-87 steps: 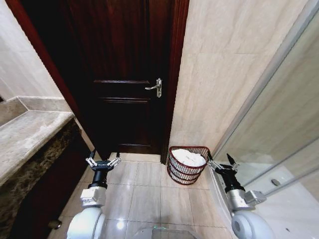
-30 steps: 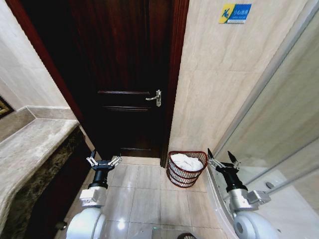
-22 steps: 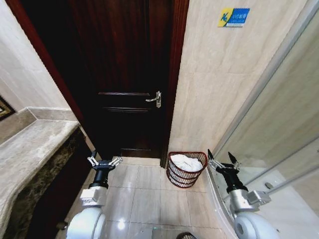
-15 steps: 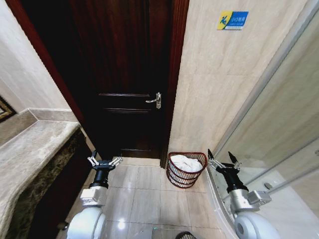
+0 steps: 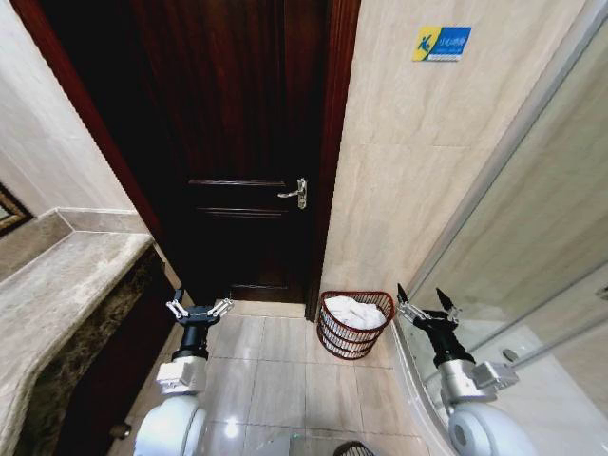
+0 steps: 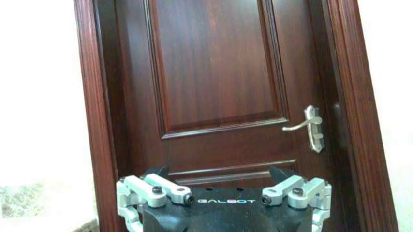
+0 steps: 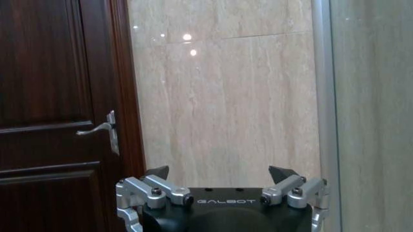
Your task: Discard the used towel into the hamper.
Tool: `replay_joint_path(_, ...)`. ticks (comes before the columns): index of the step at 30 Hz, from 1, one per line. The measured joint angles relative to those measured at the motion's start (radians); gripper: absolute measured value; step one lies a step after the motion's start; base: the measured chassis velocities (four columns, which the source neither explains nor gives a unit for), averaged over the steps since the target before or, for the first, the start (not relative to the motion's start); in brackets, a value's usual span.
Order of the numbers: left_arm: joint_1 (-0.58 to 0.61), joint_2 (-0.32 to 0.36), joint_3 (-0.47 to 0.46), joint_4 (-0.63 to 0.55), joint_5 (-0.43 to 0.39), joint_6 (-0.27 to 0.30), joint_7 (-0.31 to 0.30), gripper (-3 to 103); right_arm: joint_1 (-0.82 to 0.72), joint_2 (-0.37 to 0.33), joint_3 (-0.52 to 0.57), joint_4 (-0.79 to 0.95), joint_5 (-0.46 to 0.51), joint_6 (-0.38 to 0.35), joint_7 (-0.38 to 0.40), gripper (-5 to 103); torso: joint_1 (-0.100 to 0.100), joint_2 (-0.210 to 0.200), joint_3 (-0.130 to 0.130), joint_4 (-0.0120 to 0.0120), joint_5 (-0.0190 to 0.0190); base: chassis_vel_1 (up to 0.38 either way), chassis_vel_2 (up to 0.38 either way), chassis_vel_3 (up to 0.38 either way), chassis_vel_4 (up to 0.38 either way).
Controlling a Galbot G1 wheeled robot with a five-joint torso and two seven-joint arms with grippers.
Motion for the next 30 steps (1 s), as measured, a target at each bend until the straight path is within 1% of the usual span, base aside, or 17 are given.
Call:
replay_joint_path(19,0.0,0.0,-0.001,-0.001,0.0,0.002,0.0,100,0.0,0.0,0.0,0.0,-0.001,0.0,0.001,100,-0.003,-0.007,-0.003,0.0,0.0,0.0,0.0,0.0,0.0)
replay_joint_path(30,0.0,0.0,-0.001,-0.002,0.0,0.002,0.0,100,0.0,0.0,0.0,0.0,-0.001,0.0,0.001,100,-0.004,-0.008,-0.005,0.0,-0.0001,0.098,-0.099,-0.105,0.096)
